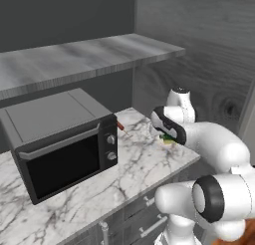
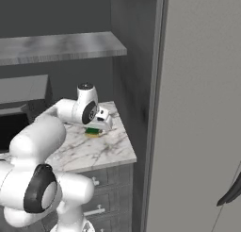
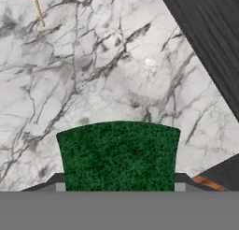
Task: Place the sponge inside the microwave to prepare for sanitizing.
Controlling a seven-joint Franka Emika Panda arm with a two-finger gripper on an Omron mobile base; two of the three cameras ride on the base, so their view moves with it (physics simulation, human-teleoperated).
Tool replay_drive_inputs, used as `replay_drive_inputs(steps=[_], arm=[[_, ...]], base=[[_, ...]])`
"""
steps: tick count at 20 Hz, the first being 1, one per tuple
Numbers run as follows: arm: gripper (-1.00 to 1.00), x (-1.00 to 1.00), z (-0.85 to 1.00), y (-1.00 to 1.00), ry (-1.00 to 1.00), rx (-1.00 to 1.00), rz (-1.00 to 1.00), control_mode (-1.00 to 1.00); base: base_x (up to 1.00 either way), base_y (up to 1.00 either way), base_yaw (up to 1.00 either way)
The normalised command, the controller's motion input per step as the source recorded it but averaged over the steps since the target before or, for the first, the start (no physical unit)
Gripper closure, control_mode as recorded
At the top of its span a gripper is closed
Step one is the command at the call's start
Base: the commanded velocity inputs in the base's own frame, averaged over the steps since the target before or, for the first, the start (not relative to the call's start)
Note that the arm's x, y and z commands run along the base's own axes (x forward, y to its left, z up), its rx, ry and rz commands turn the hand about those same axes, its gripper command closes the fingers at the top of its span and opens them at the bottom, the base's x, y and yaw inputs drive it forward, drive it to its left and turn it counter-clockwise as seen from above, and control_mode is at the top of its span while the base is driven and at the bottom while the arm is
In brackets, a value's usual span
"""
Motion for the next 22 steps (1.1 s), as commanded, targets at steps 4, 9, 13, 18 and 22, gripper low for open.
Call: replay_drive_inputs(steps=[4,9,13,18,22], arm=[[1.0,-1.0,1.0,0.01,0.0,0.0,0.0,-1.0],[1.0,-1.0,0.91,0.01,-0.01,0.0,-0.02,-1.0],[1.0,-1.0,0.45,0.0,0.0,0.01,-0.04,-1.0],[1.0,-0.99,0.54,0.0,0.0,0.0,-0.11,-1.0],[1.0,-0.71,0.53,0.0,0.01,0.0,-0.07,-1.0]], base=[[0.0,0.0,0.0],[0.0,0.0,0.0],[0.0,0.0,0.0],[0.0,0.0,0.0],[0.0,0.0,0.0]])
